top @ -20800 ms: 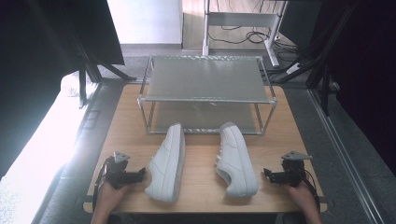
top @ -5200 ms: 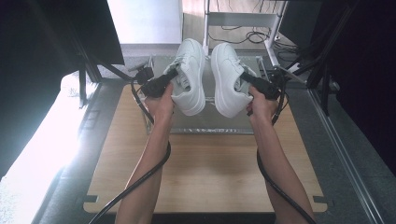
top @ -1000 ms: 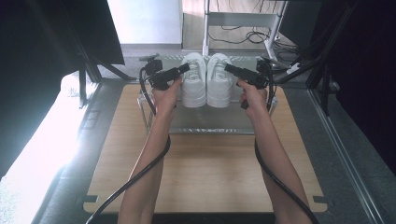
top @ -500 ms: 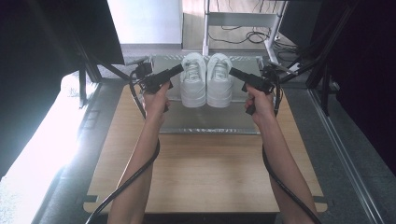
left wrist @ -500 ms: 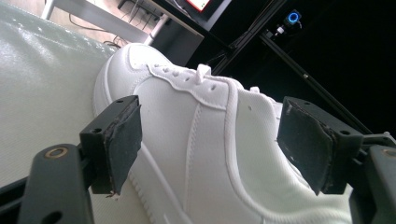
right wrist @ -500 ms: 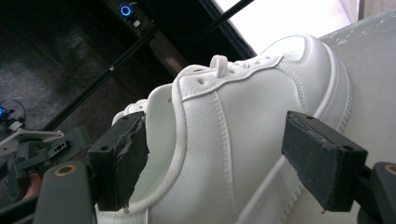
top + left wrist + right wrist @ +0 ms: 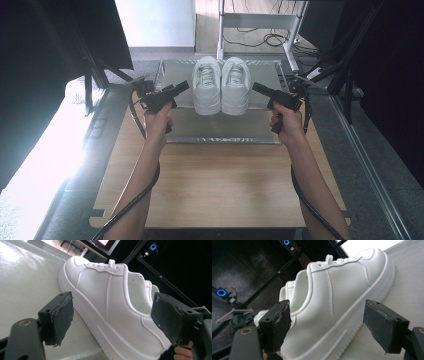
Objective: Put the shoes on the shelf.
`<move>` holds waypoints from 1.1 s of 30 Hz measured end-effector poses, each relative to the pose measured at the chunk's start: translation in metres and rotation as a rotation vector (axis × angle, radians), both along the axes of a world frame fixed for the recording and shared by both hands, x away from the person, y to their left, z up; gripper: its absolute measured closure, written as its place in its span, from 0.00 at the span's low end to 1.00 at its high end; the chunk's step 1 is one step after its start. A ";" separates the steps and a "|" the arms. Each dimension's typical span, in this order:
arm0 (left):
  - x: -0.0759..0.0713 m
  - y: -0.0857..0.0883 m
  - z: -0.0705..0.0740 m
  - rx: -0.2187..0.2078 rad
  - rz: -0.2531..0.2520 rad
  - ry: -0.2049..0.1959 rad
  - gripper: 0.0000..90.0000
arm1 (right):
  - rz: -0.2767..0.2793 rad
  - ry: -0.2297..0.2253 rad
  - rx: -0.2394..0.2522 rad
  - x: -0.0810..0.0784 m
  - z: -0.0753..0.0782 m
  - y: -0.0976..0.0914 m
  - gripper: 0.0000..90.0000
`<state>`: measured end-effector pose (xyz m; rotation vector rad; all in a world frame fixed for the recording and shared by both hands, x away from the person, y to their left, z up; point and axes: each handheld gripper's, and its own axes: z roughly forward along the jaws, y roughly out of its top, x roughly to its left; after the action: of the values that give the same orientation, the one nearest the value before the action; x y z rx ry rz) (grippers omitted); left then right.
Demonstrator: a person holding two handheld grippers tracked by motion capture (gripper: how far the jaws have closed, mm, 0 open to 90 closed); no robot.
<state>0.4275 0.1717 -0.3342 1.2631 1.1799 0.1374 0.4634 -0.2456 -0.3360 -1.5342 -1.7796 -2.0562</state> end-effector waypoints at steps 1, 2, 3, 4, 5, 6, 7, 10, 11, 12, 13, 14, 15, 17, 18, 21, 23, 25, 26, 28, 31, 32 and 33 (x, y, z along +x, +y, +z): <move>-0.002 0.001 -0.001 0.000 -0.001 -0.002 0.19 | 0.001 -0.004 -0.004 -0.003 0.000 -0.002 0.25; -0.005 0.002 -0.002 0.003 -0.004 -0.005 0.19 | 0.002 -0.006 -0.007 -0.004 -0.001 -0.003 0.24; -0.007 0.002 -0.003 0.007 -0.008 -0.007 0.19 | 0.005 -0.006 -0.012 -0.006 -0.001 -0.004 0.23; -0.010 0.003 -0.004 0.012 -0.014 -0.011 0.19 | 0.010 -0.007 -0.020 -0.009 -0.002 -0.005 0.22; -0.013 0.004 -0.006 0.018 -0.019 -0.013 0.19 | 0.012 -0.008 -0.030 -0.011 -0.002 -0.006 0.22; -0.017 0.005 -0.008 0.023 -0.024 -0.014 0.18 | 0.015 -0.010 -0.042 -0.014 -0.003 -0.006 0.21; -0.020 0.006 -0.010 0.028 -0.027 -0.015 0.18 | 0.021 -0.014 -0.047 -0.016 -0.004 -0.007 0.21; -0.029 0.010 -0.017 0.036 -0.035 -0.016 0.17 | 0.049 -0.019 -0.059 -0.025 -0.007 -0.008 0.21; -0.032 0.011 -0.019 0.038 -0.037 -0.016 0.17 | 0.069 -0.025 -0.064 -0.031 -0.009 -0.008 0.21; -0.035 0.012 -0.021 0.041 -0.036 -0.018 0.17 | 0.069 -0.025 -0.064 -0.031 -0.009 -0.008 0.21; -0.038 0.013 -0.023 0.045 -0.038 -0.019 0.17 | 0.080 -0.030 -0.068 -0.035 -0.011 -0.009 0.21; -0.041 0.014 -0.025 0.040 -0.039 -0.018 0.17 | 0.088 -0.031 -0.069 -0.038 -0.012 -0.009 0.21; -0.044 0.015 -0.027 0.036 -0.043 -0.020 0.17 | 0.101 -0.041 -0.073 -0.045 -0.015 -0.009 0.21; -0.051 0.015 -0.032 0.024 -0.054 -0.024 0.17 | 0.106 -0.040 -0.071 -0.049 -0.016 -0.009 0.20; -0.055 0.015 -0.035 0.027 -0.062 -0.029 0.17 | 0.113 -0.042 -0.066 -0.052 -0.019 -0.010 0.20; -0.065 0.013 -0.044 0.034 -0.088 -0.040 0.17 | 0.123 -0.052 -0.065 -0.062 -0.025 -0.011 0.20; -0.072 0.011 -0.051 0.049 -0.095 -0.041 0.17 | 0.123 -0.062 -0.085 -0.071 -0.034 -0.013 0.20; -0.078 0.009 -0.059 0.071 -0.103 -0.045 0.17 | 0.125 -0.061 -0.090 -0.074 -0.038 -0.013 0.20; -0.081 0.008 -0.064 0.085 -0.103 -0.043 0.17 | 0.125 -0.063 -0.097 -0.076 -0.042 -0.014 0.20; -0.086 0.006 -0.073 0.111 -0.101 -0.031 0.17 | 0.126 -0.058 -0.124 -0.082 -0.050 -0.015 0.20; -0.093 0.003 -0.090 0.145 -0.105 -0.019 0.17 | 0.135 -0.053 -0.176 -0.089 -0.065 -0.016 0.18; -0.095 0.002 -0.095 0.161 -0.105 -0.012 0.17 | 0.141 -0.056 -0.196 -0.091 -0.070 -0.016 0.17; -0.097 0.001 -0.100 0.178 -0.104 -0.006 0.17 | 0.150 -0.053 -0.216 -0.093 -0.076 -0.016 0.17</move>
<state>0.3308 0.1725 -0.4343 1.4760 1.1136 0.1719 0.3708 -0.2618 -0.4118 -1.3526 -2.1256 -1.9075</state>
